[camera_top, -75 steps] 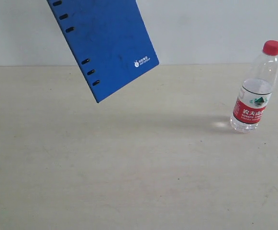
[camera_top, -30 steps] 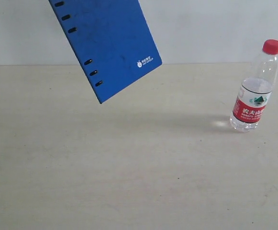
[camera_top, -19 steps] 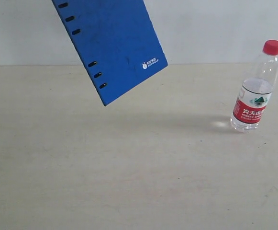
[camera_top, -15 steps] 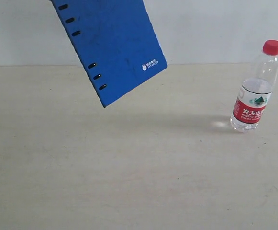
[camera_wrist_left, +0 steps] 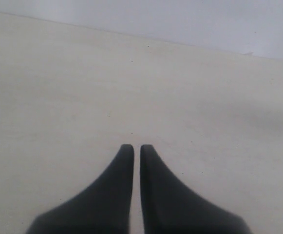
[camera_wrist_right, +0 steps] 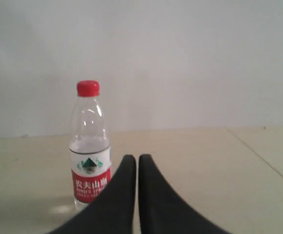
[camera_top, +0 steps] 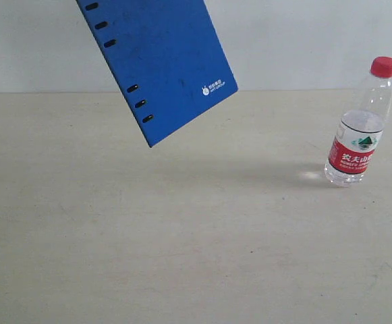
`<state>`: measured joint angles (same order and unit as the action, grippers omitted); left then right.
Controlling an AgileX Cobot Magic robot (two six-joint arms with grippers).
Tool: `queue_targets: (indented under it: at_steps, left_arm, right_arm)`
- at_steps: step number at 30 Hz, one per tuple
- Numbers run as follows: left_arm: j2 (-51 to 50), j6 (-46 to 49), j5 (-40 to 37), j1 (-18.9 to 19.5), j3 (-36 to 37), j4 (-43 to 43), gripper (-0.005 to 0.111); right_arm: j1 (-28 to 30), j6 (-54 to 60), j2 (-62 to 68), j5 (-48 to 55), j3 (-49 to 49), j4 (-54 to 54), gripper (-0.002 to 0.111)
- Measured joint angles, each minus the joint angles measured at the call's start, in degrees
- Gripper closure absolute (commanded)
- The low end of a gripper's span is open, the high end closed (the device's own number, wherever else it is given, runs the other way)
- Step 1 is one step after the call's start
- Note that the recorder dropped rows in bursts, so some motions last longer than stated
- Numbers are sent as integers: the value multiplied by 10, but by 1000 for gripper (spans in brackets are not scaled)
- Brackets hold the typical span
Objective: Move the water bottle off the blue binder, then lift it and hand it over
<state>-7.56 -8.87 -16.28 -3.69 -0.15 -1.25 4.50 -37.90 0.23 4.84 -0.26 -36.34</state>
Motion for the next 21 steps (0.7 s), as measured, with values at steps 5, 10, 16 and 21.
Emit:
queue_targets:
  at_steps: [5,10,16,21]
  left_arm:
    - [0,0,0,0,0,0,102]
    - [0,0,0,0,0,0,102]
    - [0,0,0,0,0,0,102]
    - [0,0,0,0,0,0,102]
  right_arm:
    - [-21,32,0,148,1,102,109]
    - [-41,76,0,179,3,147,109]
    - [-50,293,0,159,3,306,109]
    - [-50,439,0,159,3,428,109]
